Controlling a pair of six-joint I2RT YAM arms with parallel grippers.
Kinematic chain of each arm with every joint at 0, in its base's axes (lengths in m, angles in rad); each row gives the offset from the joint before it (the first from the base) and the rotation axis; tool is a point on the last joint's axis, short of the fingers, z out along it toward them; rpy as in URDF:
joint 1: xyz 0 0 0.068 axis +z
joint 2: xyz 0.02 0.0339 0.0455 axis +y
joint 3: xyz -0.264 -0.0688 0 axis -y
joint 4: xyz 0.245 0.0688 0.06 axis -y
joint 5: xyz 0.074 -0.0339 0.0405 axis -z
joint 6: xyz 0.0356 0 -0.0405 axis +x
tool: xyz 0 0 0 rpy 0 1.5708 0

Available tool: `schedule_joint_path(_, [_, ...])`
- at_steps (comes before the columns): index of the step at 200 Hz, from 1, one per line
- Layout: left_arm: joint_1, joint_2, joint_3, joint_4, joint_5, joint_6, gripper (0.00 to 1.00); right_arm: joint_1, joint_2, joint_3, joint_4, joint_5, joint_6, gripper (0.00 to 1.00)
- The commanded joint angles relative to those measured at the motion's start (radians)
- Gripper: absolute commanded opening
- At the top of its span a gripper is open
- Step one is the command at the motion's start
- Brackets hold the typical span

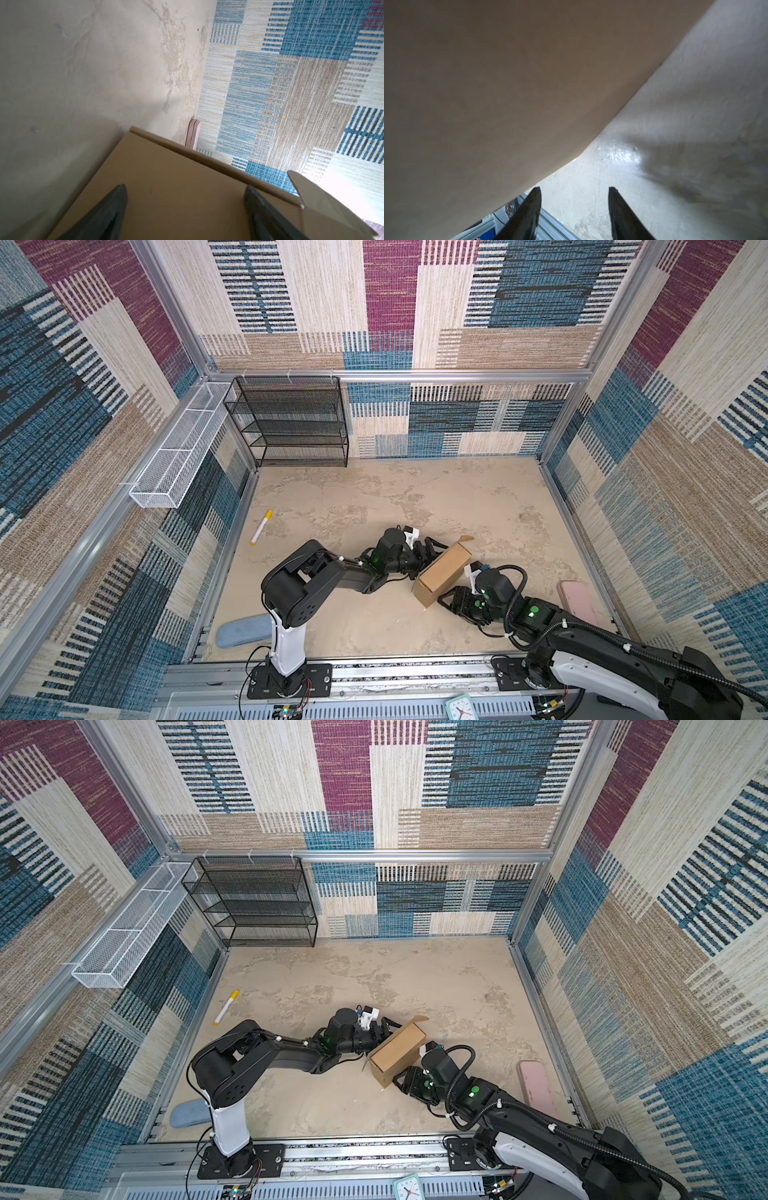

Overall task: Assemble paper box
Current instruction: Rotate the paper box at the center of the table.

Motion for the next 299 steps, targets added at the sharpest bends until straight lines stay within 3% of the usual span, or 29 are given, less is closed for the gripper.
schedule_joint_path(1, [-0.002,0.018,0.025,-0.020,0.110,0.065,0.90,0.020,0.021,0.022,0.065,0.013,0.016,0.55])
schedule_joint_path(59, [0.029,0.065,0.045,0.023,0.188,0.042,0.91,0.064,0.005,0.044,0.027,0.052,0.033,0.56])
schedule_joint_path(104, [0.057,0.045,0.099,-0.116,0.248,0.129,0.92,0.086,-0.004,0.043,0.010,0.066,0.044,0.58])
schedule_joint_path(131, [0.083,0.031,0.113,-0.237,0.271,0.202,1.00,0.086,-0.010,0.033,0.009,0.067,0.048,0.59])
schedule_joint_path(194, [0.159,-0.031,0.147,-0.434,0.277,0.317,0.99,0.088,-0.025,0.042,-0.018,0.077,0.037,0.59])
schedule_joint_path(265, [0.288,-0.247,0.183,-0.825,0.146,0.518,0.99,0.088,-0.097,0.163,-0.274,0.267,-0.144,0.62])
schedule_joint_path(299, [0.298,-0.413,0.145,-0.987,-0.049,0.622,0.99,0.086,-0.192,0.237,-0.378,0.355,-0.245,0.64])
